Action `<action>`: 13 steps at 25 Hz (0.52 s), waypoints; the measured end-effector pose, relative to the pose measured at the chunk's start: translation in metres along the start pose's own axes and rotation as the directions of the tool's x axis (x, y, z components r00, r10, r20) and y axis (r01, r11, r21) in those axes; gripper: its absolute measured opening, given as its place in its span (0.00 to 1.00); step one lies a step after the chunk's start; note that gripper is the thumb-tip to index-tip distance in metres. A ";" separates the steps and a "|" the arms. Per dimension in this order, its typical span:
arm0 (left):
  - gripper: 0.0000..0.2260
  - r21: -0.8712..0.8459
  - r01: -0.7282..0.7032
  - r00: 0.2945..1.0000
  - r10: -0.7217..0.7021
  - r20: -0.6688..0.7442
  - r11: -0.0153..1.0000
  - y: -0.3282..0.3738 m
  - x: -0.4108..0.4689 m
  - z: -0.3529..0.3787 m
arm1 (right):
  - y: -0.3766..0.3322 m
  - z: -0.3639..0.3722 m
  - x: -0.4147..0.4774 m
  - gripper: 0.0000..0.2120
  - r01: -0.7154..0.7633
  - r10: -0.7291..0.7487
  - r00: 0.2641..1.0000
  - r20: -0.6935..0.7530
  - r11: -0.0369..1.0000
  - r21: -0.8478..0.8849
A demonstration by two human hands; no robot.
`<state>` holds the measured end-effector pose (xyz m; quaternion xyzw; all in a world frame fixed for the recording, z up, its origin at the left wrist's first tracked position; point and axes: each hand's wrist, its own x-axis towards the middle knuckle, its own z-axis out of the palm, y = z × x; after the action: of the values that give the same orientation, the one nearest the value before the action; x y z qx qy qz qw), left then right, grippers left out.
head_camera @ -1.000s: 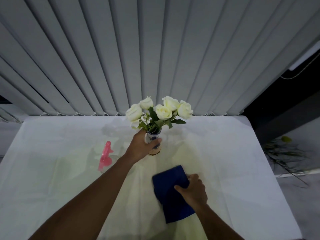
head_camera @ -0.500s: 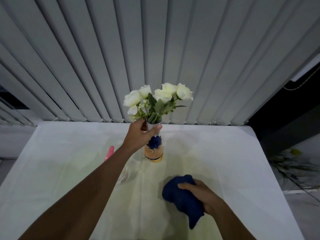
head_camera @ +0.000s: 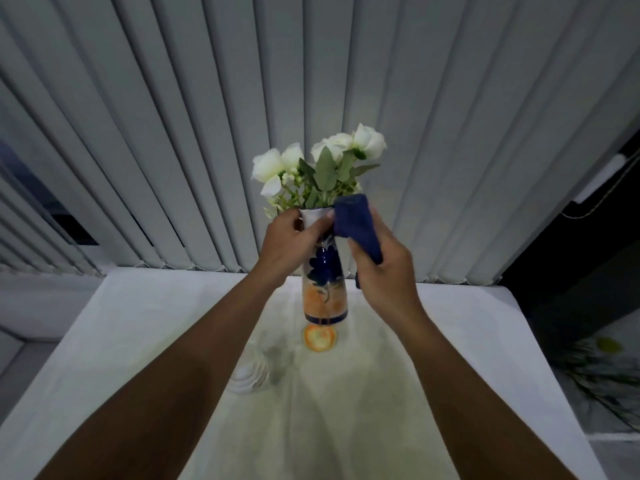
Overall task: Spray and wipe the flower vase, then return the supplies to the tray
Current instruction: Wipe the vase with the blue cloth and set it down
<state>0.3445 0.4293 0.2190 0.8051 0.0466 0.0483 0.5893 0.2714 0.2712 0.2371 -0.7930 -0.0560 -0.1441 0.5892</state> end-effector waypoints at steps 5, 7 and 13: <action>0.24 -0.064 0.078 0.995 -0.082 -0.054 0.995 0.032 0.007 -0.016 | 0.046 0.035 -0.043 0.28 0.494 -0.369 0.863 0.346 0.762 -0.418; 0.22 -0.030 0.074 0.994 -0.077 -0.078 0.997 0.037 0.009 -0.022 | 0.075 0.030 -0.065 0.25 0.677 -0.445 0.734 0.514 0.545 -0.495; 0.25 0.018 0.022 0.995 -0.020 -0.103 1.000 0.049 0.003 -0.025 | 0.099 0.011 -0.091 0.25 0.714 -0.495 0.699 0.516 0.537 -0.450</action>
<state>0.3445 0.4390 0.2730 0.8067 0.0858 0.0827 0.5788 0.2124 0.2597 0.1163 -0.8808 -0.3768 -0.2180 0.1862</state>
